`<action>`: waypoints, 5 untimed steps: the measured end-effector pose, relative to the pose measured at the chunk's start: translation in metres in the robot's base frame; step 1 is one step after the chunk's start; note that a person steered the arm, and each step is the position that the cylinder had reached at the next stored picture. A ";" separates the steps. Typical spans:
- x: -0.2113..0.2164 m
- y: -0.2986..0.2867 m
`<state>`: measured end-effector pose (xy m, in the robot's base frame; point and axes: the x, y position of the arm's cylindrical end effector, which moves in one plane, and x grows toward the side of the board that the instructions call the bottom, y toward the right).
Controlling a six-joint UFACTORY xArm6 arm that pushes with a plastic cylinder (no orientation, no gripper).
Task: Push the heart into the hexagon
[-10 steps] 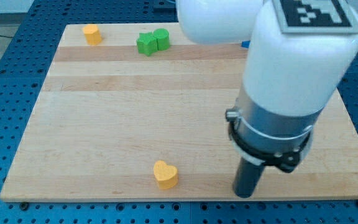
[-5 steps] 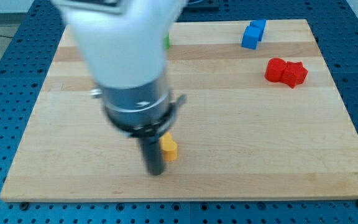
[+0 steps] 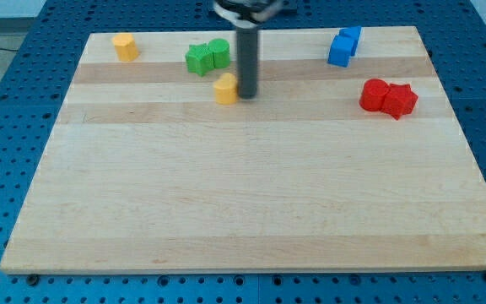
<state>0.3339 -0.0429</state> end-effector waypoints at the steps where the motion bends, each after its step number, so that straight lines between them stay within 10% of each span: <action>1: -0.013 -0.096; 3: 0.055 -0.116; 5: -0.022 -0.167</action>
